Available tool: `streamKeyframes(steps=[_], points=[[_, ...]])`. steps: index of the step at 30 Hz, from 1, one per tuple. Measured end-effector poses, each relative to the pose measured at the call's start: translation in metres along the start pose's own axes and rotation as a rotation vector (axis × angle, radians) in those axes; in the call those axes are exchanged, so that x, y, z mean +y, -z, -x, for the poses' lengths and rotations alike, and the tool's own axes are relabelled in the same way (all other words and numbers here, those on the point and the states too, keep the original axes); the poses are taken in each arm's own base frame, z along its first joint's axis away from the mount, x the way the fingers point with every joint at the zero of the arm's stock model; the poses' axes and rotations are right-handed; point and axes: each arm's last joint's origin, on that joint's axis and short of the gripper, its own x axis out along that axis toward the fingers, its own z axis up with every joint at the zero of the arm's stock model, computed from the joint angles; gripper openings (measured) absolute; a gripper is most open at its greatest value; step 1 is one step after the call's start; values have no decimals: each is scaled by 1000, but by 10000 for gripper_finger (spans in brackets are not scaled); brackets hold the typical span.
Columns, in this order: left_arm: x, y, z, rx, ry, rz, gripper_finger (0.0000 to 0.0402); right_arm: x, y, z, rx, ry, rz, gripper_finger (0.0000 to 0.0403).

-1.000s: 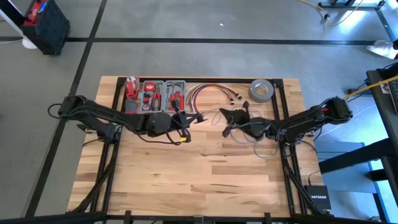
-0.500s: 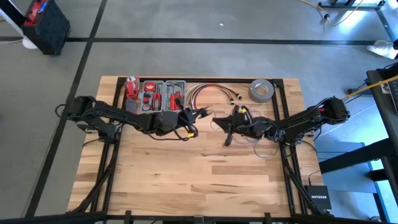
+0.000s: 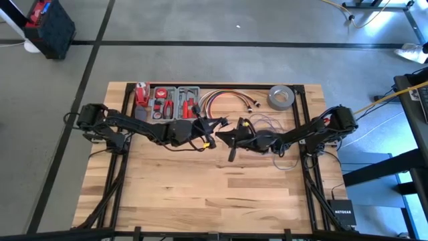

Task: Coil cords
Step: Coil the blue wire onto the black spool

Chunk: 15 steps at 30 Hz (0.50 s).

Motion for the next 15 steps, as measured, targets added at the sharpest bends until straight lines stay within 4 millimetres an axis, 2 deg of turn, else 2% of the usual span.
streamKeyframes(steps=[15], points=[[-3,-30,28,-109,45,50,0,-7,20,1,170,168,201,3]])
